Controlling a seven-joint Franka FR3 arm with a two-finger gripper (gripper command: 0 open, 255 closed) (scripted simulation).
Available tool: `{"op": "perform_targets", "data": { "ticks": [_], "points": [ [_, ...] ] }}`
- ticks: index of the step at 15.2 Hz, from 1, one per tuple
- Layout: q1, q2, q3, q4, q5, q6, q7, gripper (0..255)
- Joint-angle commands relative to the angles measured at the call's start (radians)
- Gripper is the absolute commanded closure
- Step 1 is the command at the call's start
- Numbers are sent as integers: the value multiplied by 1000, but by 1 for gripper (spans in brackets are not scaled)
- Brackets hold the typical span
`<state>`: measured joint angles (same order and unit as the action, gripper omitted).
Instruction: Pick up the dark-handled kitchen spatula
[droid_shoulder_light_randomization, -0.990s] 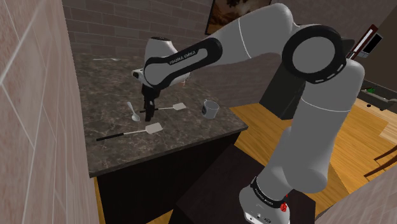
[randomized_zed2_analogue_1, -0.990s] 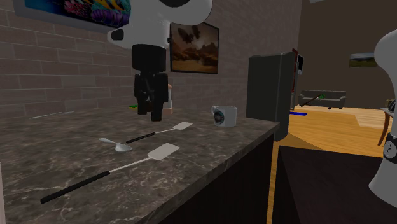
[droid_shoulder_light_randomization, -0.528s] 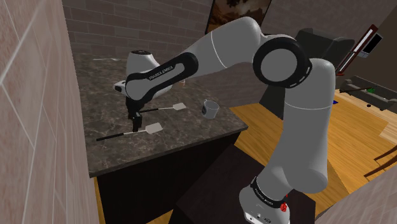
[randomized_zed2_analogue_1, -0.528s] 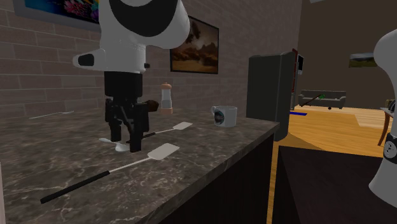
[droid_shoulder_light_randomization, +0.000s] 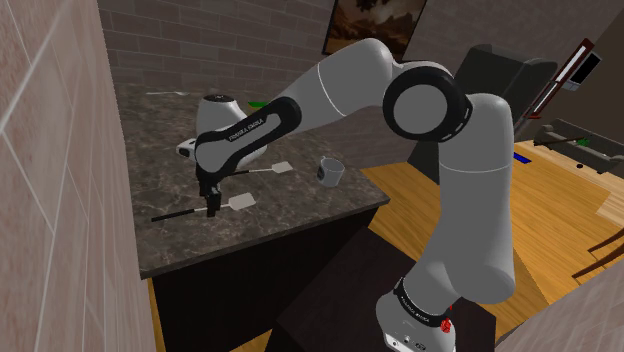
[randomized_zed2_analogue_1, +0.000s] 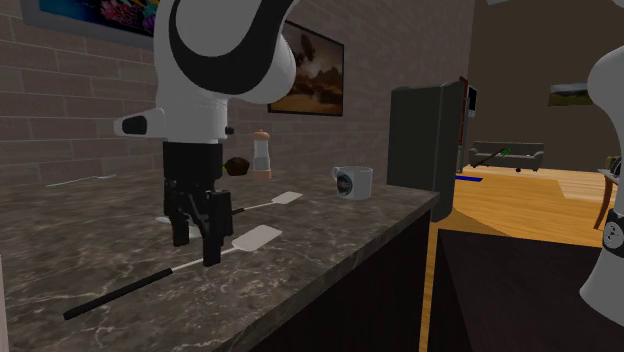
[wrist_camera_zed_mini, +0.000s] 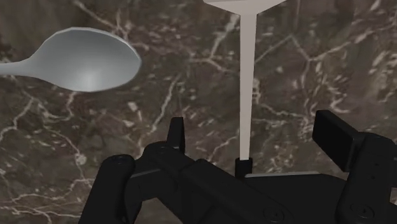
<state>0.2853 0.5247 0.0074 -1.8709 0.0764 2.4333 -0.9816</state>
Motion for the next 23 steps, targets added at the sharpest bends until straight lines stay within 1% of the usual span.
{"op": "perform_targets", "data": {
  "ticks": [1, 10, 23],
  "points": [
    [0, 3, 0, -2, 0, 5, 0, 255],
    [0, 2, 0, -1, 0, 4, -1, 255],
    [1, -109, -4, 20, -7, -128, 10, 255]
  ]
}}
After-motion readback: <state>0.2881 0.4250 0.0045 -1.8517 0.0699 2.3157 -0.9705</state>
